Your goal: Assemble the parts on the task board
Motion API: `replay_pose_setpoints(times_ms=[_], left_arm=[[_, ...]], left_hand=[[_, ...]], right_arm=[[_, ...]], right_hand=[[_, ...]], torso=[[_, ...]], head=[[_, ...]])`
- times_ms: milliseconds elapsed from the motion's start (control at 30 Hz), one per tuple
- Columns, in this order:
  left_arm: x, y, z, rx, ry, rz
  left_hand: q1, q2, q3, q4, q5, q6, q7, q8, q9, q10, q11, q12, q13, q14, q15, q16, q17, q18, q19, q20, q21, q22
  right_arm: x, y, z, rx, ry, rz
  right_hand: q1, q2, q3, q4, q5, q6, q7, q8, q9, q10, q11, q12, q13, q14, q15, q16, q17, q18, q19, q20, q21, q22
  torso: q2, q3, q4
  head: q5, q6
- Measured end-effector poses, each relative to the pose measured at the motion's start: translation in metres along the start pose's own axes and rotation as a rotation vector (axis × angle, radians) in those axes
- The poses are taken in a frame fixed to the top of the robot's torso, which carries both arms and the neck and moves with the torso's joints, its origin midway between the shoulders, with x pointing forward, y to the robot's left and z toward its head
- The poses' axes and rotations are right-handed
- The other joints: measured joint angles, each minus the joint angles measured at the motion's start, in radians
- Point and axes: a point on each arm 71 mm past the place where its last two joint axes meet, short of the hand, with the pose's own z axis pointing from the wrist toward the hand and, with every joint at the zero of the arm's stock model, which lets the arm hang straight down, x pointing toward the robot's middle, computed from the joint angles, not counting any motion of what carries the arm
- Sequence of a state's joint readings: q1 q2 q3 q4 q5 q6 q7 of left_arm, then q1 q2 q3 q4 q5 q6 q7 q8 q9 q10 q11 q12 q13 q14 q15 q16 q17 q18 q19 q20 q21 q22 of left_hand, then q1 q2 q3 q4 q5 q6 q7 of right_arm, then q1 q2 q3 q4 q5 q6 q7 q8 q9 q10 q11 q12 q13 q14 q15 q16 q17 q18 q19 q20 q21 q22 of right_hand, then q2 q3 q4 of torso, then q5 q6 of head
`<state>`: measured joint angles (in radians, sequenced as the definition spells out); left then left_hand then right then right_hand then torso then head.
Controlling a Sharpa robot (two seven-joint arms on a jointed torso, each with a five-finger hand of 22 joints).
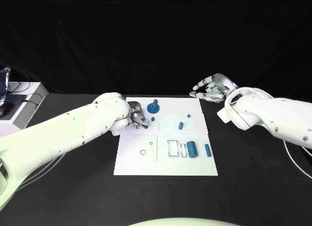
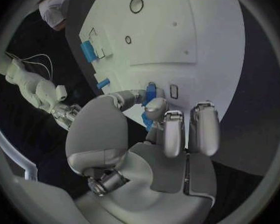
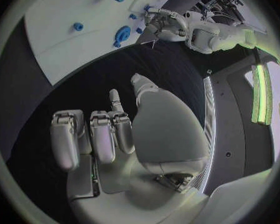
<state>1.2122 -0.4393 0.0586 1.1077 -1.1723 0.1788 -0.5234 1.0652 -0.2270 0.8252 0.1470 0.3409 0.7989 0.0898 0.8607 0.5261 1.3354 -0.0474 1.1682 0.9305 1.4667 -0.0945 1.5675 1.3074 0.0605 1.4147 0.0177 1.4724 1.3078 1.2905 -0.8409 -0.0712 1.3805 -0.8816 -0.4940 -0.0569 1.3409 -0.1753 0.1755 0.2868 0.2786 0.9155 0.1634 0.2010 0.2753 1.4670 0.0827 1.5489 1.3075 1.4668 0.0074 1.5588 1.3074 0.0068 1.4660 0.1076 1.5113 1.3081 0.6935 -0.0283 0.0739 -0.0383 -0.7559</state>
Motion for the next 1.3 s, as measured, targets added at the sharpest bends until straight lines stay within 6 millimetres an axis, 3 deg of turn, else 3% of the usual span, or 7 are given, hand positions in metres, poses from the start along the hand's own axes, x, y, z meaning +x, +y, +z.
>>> replay_pose_setpoints(times_ms=[567,700,733,1300], left_arm=[[0.0013,-0.0026,0.0013,0.001,0.009,0.017],[0.0013,-0.0024,0.0013,-0.001,0.012,0.026],[0.0014,-0.0022,0.0013,-0.001,0.013,0.028],[0.0012,0.0001,-0.0001,-0.002,0.022,0.05]], left_hand=[[-0.004,0.004,0.001,-0.001,0.0,0.002,-0.002,-0.001,0.045,0.0,0.0,-0.004,-0.007,0.0,0.0,0.0,0.0,0.0,0.0,0.0,0.0,0.0],[-0.004,0.004,0.001,-0.001,0.0,0.002,-0.002,-0.005,0.067,0.0,0.0,-0.004,-0.005,0.0,0.0,0.0,0.0,0.0,0.0,0.0,0.0,0.0],[-0.004,0.004,0.001,-0.001,-0.001,0.002,-0.002,-0.006,0.096,0.0,0.0,-0.004,-0.005,0.0,0.0,0.0,0.0,0.0,0.0,0.0,0.0,0.0],[-0.004,0.004,0.001,-0.001,0.003,0.002,-0.002,-0.002,0.096,-0.001,0.001,-0.004,-0.005,0.0,0.0,0.0,0.0,0.0,0.0,0.0,0.0,0.0]], right_arm=[[-0.0006,-0.0007,-0.0002,0.001,-0.001,0.0],[-0.0007,-0.0008,-0.0003,0.001,-0.001,0.0],[-0.0007,-0.0008,-0.0004,0.001,-0.001,0.0],[-0.0019,-0.002,-0.0008,0.004,-0.003,-0.001]], right_hand=[[0.0,0.0,0.0,0.0,0.006,0.0,0.0,0.0,0.0,0.0,0.0,0.0,0.0,0.0,0.0,0.0,0.0,0.0,0.0,0.0,0.0,0.0],[0.0,0.0,0.0,0.0,0.006,0.0,0.0,0.0,0.0,0.0,0.0,0.0,0.0,0.0,0.0,0.0,0.0,0.0,0.0,0.0,0.0,0.0],[0.0,0.0,0.0,0.0,0.006,0.0,0.0,0.0,0.0,0.0,0.0,0.0,0.0,0.0,0.0,0.0,0.0,0.0,0.0,0.0,0.0,0.0],[0.0,0.0,0.0,0.0,0.006,0.0,0.0,0.004,0.001,0.0,0.0,0.0,0.0,0.0,0.0,0.0,0.0,0.0,0.0,0.0,0.0,0.0]], torso=[[0.001,-0.0003,-0.0004],[0.001,-0.0001,-0.0001],[0.0,-0.0001,-0.0001],[0.0,-0.0005,-0.0003]], head=[[-0.004,-0.005],[-0.004,-0.007],[-0.004,-0.007],[-0.001,-0.012]])
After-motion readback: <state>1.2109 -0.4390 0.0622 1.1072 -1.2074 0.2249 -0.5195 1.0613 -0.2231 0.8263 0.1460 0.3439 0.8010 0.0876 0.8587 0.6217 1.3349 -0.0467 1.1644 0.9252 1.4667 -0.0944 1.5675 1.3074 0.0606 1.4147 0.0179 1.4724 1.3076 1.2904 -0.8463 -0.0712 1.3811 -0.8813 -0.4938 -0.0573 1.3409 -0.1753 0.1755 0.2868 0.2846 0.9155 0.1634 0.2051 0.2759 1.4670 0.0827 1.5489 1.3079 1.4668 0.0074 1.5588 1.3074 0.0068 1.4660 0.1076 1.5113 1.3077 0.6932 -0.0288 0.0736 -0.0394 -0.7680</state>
